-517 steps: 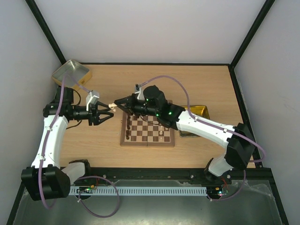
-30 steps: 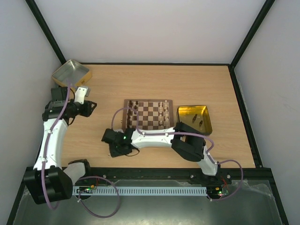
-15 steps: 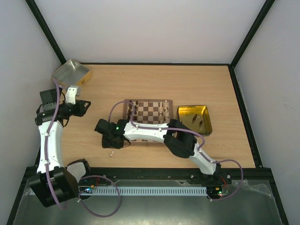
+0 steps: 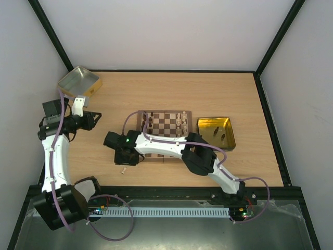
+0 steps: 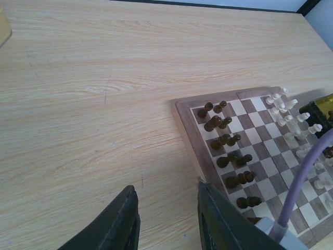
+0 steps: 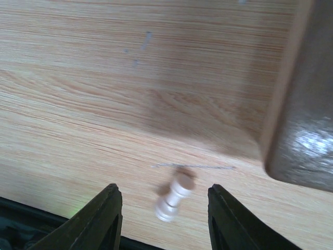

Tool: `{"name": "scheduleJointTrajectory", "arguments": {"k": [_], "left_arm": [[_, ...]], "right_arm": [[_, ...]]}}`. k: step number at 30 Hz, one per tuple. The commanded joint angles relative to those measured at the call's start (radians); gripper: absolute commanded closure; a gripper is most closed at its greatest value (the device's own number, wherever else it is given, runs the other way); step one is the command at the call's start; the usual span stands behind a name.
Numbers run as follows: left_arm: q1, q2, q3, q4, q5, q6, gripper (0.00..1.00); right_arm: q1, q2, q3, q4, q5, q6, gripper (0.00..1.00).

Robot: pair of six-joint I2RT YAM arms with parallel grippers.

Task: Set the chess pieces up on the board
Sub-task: Pick up the chess piece at the center of the board.

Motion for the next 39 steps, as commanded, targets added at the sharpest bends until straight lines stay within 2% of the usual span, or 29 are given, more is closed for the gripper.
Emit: {"name": "scheduleJointTrajectory", "arguments": {"k": [1, 15, 22, 39], "left_arm": [[0.008, -0.013, -0.010, -0.029, 0.043, 0.025, 0.68], [0.008, -0.017, -0.008, -0.042, 0.073, 0.046, 0.68], [0.011, -0.008, -0.011, -0.042, 0.074, 0.053, 0.68], [0.029, -0.006, -0.013, -0.048, 0.083, 0.061, 0.68]], "right_arm": [[0.009, 0.071, 0.093, -0.074, -0.003, 0.027, 0.55], [0.017, 0.120, 0.146, -0.219, -0.012, -0.001, 0.55], [0.025, 0.148, 0.188, -0.222, -0.033, -0.009, 0.55], [0.054, 0.157, 0.174, -0.244, -0.046, -0.037, 0.57]]}}
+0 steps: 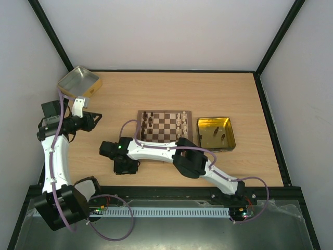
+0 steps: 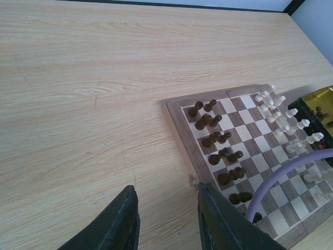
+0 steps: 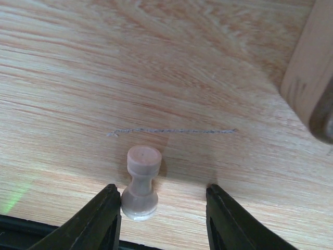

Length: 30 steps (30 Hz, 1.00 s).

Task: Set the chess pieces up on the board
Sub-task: Pick up the chess piece at the center of the board.

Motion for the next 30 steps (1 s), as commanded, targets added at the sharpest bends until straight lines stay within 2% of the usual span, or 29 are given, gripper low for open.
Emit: {"name": "scheduleJointTrajectory", "arguments": {"k": [1, 8, 19, 30], "left_arm": [[0.014, 0.000, -0.012, -0.023, 0.030, 0.020, 0.68], [0.016, -0.001, -0.013, -0.027, 0.033, 0.026, 0.68], [0.016, 0.012, -0.014, -0.029, 0.039, 0.032, 0.68], [0.015, 0.019, -0.014, -0.029, 0.038, 0.034, 0.67]], "right_arm": [[0.004, 0.015, 0.012, -0.063, 0.015, -0.023, 0.58], [-0.012, 0.034, 0.031, -0.056, 0.024, -0.045, 0.63], [-0.031, 0.085, 0.077, -0.049, 0.002, -0.086, 0.64], [-0.031, 0.064, 0.021, -0.031, -0.010, -0.100, 0.88]]}}
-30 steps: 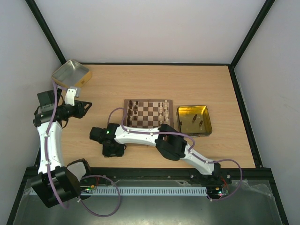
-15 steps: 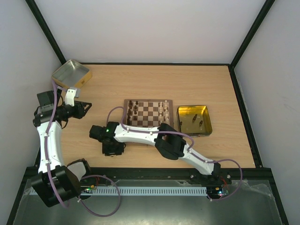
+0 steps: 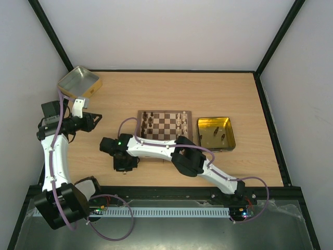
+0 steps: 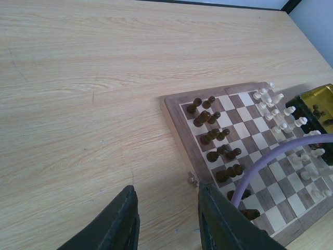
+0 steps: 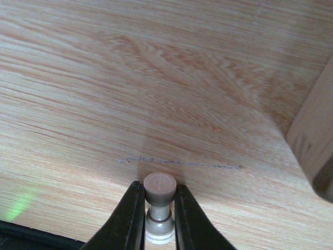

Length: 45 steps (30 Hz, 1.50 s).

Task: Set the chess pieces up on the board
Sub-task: Pick up the chess piece at the center of the board, then place the chess piece on the chessboard.

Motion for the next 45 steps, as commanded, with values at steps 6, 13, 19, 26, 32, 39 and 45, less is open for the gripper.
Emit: {"name": "scheduleJointTrajectory", "arguments": {"k": [6, 13, 19, 26, 32, 39, 45], "left_arm": [[0.006, 0.007, -0.012, -0.012, 0.021, 0.013, 0.67], [0.006, -0.005, -0.018, -0.006, 0.014, 0.008, 0.67], [0.005, -0.009, -0.018, 0.000, 0.013, 0.003, 0.67], [0.005, -0.039, -0.023, 0.009, 0.016, 0.001, 0.66], [0.004, -0.051, -0.029, 0.025, 0.016, -0.011, 0.65], [-0.004, -0.048, -0.031, 0.041, 0.014, -0.029, 0.65], [-0.010, -0.055, -0.036, 0.050, 0.009, -0.034, 0.64]], "right_arm": [[-0.004, 0.001, -0.076, 0.001, 0.025, -0.030, 0.96], [0.009, -0.145, -0.208, 0.096, 0.149, -0.036, 0.98], [0.071, -0.375, -0.445, 0.208, 0.256, -0.001, 0.98], [0.156, -0.731, -0.861, 0.360, 0.491, 0.113, 0.98], [0.221, -1.041, -1.271, 0.483, 0.781, 0.191, 0.98], [0.223, -1.266, -1.579, 0.737, 0.961, 0.071, 0.98], [0.224, -1.381, -1.623, 0.825, 1.011, -0.067, 0.98]]}}
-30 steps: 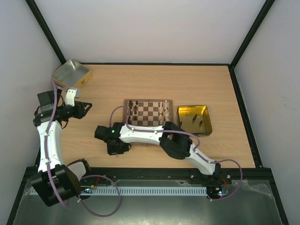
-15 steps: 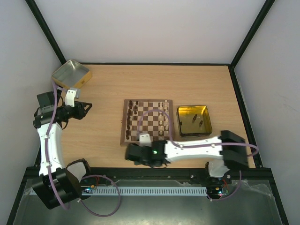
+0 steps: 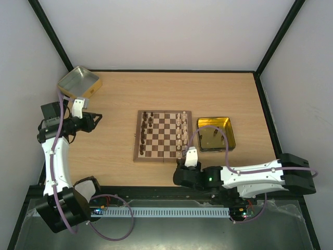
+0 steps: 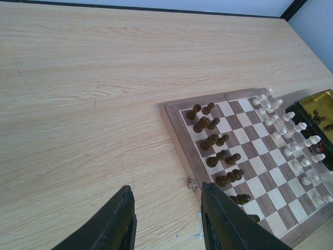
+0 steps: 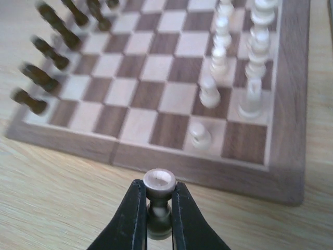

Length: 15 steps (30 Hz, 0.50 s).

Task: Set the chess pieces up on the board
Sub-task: Place the chess piece on the chessboard.

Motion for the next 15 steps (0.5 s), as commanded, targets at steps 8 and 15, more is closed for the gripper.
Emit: {"name": "scheduleJointTrajectory", "arguments": {"k": [8, 15], "left_arm": [[-0.014, -0.009, -0.022, 0.023, 0.013, -0.006, 0.64], [-0.015, -0.009, -0.025, 0.021, 0.017, -0.003, 0.63]], "right_arm": [[0.005, -0.074, -0.071, 0.294, 0.134, -0.236, 0.98], [0.006, 0.183, 0.042, 0.347, 0.117, -0.284, 0.98]]}}
